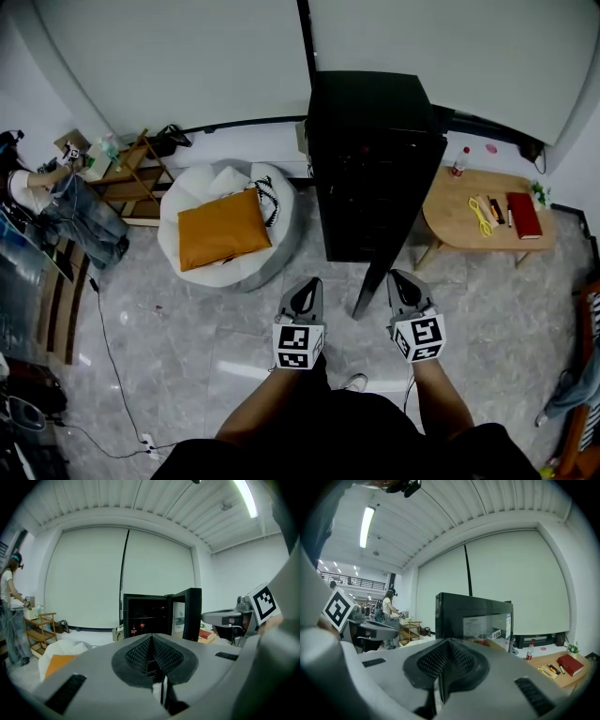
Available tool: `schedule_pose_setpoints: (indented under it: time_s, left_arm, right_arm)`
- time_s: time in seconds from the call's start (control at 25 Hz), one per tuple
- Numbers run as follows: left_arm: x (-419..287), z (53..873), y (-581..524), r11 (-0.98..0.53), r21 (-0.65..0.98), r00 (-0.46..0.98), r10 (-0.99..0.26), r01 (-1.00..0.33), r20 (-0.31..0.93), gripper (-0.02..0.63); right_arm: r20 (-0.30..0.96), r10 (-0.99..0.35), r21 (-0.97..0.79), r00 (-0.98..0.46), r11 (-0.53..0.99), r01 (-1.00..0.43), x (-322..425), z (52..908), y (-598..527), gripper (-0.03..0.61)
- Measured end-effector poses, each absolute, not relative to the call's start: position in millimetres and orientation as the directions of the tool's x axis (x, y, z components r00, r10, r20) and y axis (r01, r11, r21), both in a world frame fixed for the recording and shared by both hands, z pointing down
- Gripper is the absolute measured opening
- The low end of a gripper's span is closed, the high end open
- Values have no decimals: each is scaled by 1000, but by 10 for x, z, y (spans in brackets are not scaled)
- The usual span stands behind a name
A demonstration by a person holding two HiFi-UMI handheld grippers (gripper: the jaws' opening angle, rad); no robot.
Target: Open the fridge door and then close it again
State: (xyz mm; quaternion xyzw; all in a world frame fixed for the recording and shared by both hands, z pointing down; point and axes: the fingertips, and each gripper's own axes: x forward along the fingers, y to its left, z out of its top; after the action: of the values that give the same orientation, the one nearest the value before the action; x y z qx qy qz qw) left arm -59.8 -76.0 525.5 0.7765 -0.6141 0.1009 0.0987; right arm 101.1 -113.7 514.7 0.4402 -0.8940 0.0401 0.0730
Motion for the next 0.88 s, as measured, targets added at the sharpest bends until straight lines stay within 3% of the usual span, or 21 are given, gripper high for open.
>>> schedule_pose_setpoints:
  time_s: [0.88]
  left_arm:
    - [-1069, 5094, -1190, -206, 17, 204, -952, -978, 230, 22]
  right_arm:
    - [164, -740, -4, -652, 661, -751, 474, 5151, -1381, 18]
